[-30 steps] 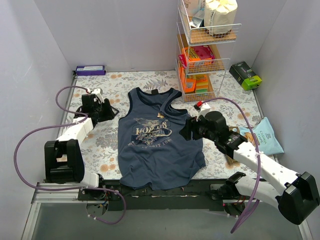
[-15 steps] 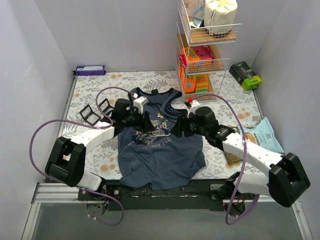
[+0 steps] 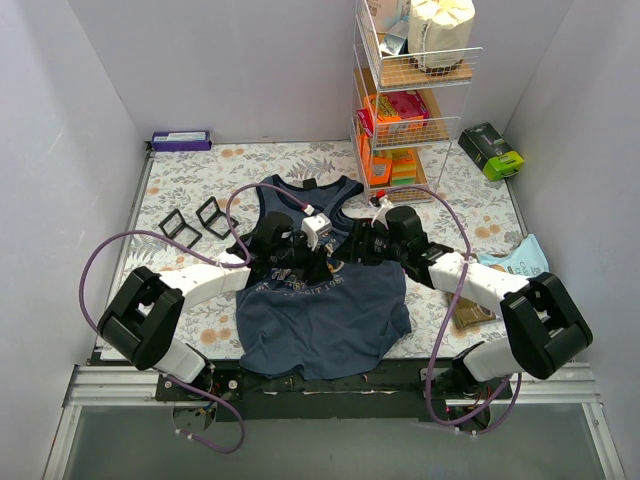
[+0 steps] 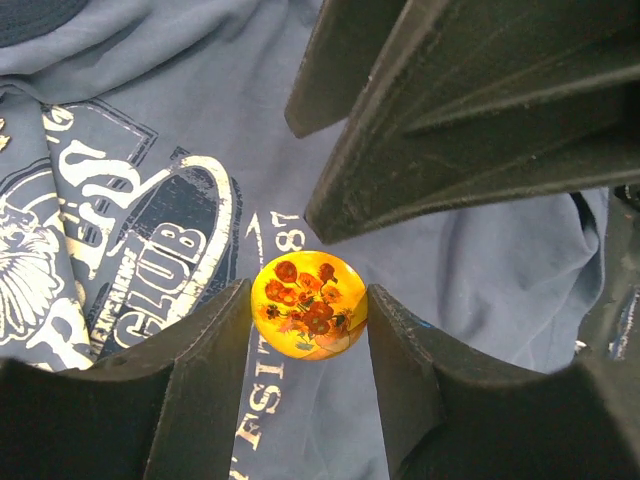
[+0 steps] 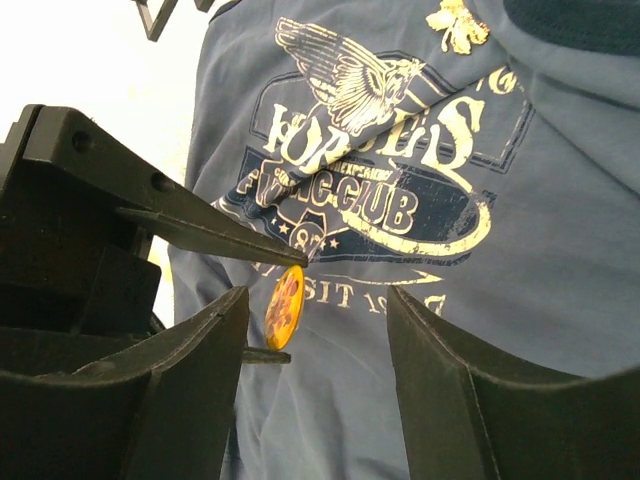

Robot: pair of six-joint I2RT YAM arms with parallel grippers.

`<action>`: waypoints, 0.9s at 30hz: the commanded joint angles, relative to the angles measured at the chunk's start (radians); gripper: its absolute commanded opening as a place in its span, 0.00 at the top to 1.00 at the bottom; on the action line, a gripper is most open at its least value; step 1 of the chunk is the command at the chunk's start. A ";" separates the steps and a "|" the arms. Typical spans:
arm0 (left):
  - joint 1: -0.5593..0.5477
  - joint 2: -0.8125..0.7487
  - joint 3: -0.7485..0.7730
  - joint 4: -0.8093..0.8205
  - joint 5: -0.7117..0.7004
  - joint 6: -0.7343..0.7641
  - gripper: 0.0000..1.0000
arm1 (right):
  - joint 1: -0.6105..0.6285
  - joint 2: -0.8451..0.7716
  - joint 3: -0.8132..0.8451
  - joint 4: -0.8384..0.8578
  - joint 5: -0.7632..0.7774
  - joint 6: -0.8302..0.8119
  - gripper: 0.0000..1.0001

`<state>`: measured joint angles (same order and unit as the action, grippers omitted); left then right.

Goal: Pin the brooch onto the clothing
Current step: Pick up the brooch from the brooch box, then open the brooch.

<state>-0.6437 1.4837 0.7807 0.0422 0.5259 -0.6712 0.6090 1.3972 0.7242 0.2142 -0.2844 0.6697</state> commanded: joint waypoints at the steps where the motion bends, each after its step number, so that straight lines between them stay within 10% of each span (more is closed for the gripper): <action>1: -0.008 -0.003 0.006 0.028 -0.053 0.038 0.76 | 0.000 0.009 0.027 0.093 -0.073 0.044 0.36; 27: -0.034 -0.030 -0.004 0.036 -0.107 0.051 0.75 | 0.047 0.137 -0.025 0.209 -0.167 0.122 0.53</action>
<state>-0.6716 1.4925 0.7780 0.0559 0.4324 -0.6392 0.6376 1.5333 0.7216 0.3706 -0.4316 0.7803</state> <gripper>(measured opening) 0.456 0.478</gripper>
